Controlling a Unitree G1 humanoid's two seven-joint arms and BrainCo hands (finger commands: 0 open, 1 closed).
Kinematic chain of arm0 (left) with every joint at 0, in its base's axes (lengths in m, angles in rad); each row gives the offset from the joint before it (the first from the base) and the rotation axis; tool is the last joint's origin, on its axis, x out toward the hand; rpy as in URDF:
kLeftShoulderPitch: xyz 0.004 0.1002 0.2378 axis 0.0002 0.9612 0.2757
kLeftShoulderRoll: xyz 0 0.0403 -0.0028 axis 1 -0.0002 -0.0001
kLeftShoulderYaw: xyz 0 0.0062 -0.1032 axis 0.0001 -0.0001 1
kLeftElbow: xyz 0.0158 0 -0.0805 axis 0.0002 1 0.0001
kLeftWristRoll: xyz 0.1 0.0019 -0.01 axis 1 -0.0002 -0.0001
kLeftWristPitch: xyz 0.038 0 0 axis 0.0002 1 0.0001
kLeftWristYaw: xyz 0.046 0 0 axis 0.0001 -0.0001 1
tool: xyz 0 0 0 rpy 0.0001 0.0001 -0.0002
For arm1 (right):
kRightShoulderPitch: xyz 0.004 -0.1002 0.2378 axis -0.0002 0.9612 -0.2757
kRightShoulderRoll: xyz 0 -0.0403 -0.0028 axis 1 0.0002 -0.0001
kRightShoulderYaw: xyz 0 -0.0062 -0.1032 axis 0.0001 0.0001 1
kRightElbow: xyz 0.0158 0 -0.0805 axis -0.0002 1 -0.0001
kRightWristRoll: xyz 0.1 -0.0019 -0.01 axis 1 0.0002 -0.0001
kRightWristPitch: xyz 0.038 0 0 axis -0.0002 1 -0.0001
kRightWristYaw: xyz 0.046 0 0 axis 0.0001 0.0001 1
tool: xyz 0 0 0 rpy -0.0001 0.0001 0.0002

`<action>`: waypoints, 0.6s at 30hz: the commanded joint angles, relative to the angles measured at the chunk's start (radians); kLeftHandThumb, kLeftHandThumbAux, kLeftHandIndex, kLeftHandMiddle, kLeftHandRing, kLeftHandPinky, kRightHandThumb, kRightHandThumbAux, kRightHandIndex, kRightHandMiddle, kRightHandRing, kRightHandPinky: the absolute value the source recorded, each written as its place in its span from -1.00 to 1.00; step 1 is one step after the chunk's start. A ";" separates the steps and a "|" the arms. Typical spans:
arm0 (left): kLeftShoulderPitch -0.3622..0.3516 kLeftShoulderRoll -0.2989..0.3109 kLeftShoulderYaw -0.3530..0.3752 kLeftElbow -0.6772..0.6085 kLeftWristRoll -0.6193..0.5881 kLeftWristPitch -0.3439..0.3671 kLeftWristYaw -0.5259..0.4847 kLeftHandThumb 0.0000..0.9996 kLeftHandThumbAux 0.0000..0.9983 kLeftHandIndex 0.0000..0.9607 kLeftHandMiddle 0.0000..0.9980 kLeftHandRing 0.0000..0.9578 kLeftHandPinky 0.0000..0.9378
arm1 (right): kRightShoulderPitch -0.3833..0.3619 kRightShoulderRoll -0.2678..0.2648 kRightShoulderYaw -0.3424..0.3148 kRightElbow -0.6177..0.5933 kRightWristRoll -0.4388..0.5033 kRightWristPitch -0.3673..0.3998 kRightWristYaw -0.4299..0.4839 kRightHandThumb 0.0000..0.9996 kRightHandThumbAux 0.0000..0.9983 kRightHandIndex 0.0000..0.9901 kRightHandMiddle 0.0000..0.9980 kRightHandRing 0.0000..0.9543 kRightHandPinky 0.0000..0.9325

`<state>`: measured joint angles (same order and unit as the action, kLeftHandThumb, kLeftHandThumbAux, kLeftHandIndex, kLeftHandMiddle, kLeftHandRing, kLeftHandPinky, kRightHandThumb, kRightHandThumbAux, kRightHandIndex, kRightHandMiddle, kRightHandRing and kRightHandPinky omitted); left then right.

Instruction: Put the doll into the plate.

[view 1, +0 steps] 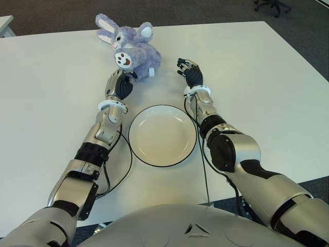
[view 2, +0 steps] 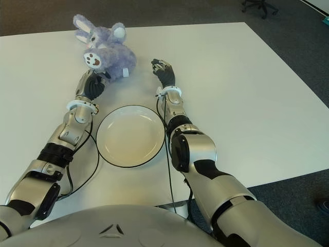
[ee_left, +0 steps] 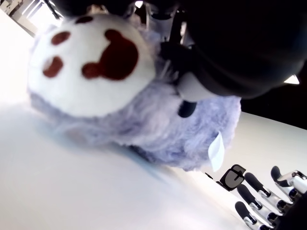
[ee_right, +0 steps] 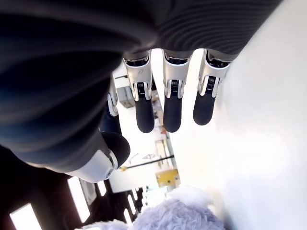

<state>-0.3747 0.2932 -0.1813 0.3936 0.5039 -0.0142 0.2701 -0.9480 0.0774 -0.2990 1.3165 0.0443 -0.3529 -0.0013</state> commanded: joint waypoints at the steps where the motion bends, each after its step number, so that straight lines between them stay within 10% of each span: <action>1: 0.007 0.016 -0.013 -0.002 0.015 0.008 -0.031 0.70 0.30 -0.08 -0.01 0.56 0.57 | 0.052 0.059 -0.001 0.033 0.003 0.048 -0.023 0.41 0.46 -0.18 -0.62 -0.67 -0.63; 18: 0.018 0.003 0.030 -0.006 -0.063 -0.061 -0.044 0.70 0.31 -0.08 -0.02 0.38 0.24 | 0.058 0.057 0.006 0.034 0.003 0.041 -0.032 0.41 0.46 -0.18 -0.61 -0.65 -0.58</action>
<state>-0.3727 0.3020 -0.1637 0.3810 0.4565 -0.0596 0.2362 -0.9481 0.0774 -0.2858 1.3159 0.0404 -0.3527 -0.0256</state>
